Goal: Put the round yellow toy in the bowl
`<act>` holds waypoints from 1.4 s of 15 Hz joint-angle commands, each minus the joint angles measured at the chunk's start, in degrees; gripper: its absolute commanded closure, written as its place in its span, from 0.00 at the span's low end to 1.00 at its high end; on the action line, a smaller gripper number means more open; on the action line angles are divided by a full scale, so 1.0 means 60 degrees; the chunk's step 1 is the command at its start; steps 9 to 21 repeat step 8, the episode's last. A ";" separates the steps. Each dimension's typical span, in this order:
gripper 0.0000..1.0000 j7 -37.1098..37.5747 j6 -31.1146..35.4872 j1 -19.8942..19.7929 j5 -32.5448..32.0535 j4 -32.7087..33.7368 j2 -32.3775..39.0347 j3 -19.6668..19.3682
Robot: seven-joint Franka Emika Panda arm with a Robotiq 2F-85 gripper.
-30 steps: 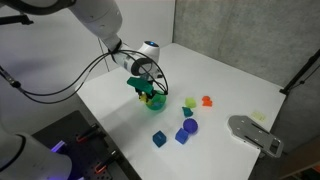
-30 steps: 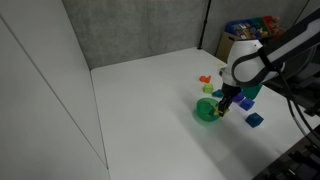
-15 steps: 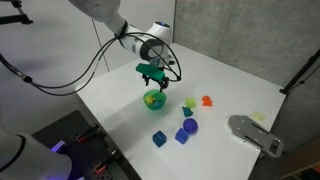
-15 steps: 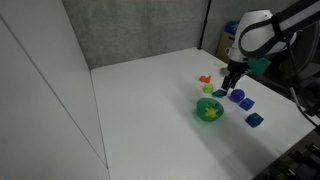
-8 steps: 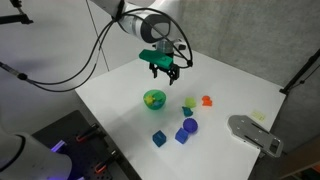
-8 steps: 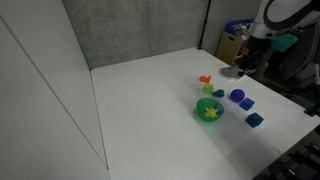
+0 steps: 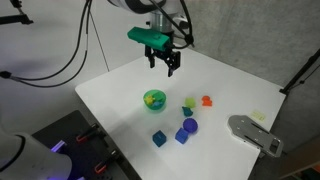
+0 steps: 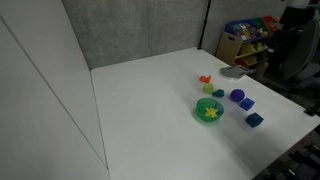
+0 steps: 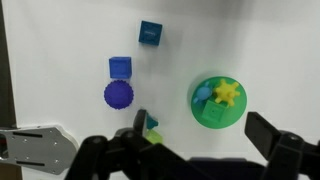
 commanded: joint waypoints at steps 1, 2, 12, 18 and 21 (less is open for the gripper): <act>0.00 0.0671 -0.1316 -0.0039 -0.0393 0.0119 -0.0749 0.0005; 0.00 0.0789 -0.1606 -0.0033 -0.0396 0.0138 -0.0937 0.0008; 0.00 0.0660 -0.1892 0.0025 -0.0236 0.0046 -0.1369 -0.0064; 0.00 0.0660 -0.1892 0.0025 -0.0236 0.0046 -0.1369 -0.0064; 0.00 0.0660 -0.1892 0.0025 -0.0236 0.0046 -0.1369 -0.0064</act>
